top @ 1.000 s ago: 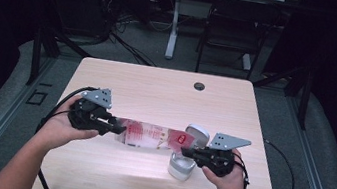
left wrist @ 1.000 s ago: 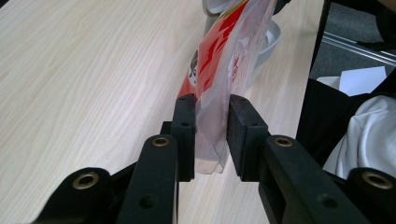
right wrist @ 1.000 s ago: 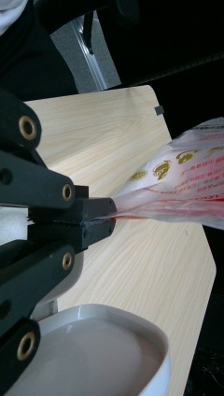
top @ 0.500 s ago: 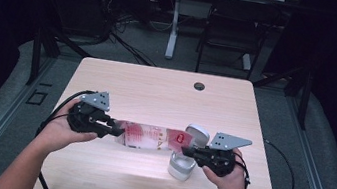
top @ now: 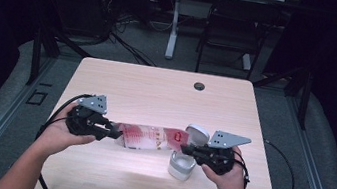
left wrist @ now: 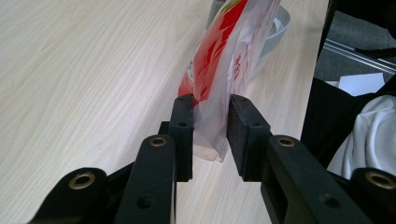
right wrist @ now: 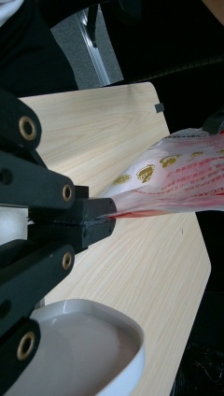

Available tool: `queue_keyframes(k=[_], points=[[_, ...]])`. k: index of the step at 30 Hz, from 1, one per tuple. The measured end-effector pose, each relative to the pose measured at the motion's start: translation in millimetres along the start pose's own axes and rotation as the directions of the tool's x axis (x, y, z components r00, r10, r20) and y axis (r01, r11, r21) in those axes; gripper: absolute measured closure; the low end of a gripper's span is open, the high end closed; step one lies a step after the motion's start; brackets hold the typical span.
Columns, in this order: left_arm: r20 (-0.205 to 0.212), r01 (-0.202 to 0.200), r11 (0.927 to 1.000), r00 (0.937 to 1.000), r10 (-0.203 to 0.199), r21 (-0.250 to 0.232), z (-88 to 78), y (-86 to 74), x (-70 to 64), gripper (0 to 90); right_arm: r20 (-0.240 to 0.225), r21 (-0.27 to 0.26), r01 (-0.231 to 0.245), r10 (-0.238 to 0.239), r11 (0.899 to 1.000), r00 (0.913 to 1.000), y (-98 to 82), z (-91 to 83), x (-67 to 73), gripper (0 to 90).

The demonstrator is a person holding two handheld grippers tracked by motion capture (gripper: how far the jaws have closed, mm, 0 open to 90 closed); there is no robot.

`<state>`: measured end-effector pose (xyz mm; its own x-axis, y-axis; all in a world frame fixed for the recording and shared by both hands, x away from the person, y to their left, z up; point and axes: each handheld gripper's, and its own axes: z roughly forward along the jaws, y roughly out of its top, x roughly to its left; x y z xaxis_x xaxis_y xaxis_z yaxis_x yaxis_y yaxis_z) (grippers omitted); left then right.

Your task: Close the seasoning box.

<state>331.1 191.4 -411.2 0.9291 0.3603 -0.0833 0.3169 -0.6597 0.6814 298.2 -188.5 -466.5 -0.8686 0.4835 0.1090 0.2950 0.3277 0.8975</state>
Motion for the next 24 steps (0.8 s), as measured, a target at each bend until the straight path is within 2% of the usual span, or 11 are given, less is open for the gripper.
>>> queue_keyframes(k=[14,24], points=[[0.007,0.021,0.9998,0.9997,-0.021,-0.006,8.7,-12.6,1.4,73.0,-0.002,-0.005,-0.01,0.01,1.0,1.0,5.3,0.9,-2.6,90.0],[0.017,0.034,0.9993,0.9993,-0.033,-0.016,15.9,-23.0,2.4,73.0,-0.003,0.004,0.011,-0.011,1.0,0.9999,13.8,0.0,-1.8,90.0]])
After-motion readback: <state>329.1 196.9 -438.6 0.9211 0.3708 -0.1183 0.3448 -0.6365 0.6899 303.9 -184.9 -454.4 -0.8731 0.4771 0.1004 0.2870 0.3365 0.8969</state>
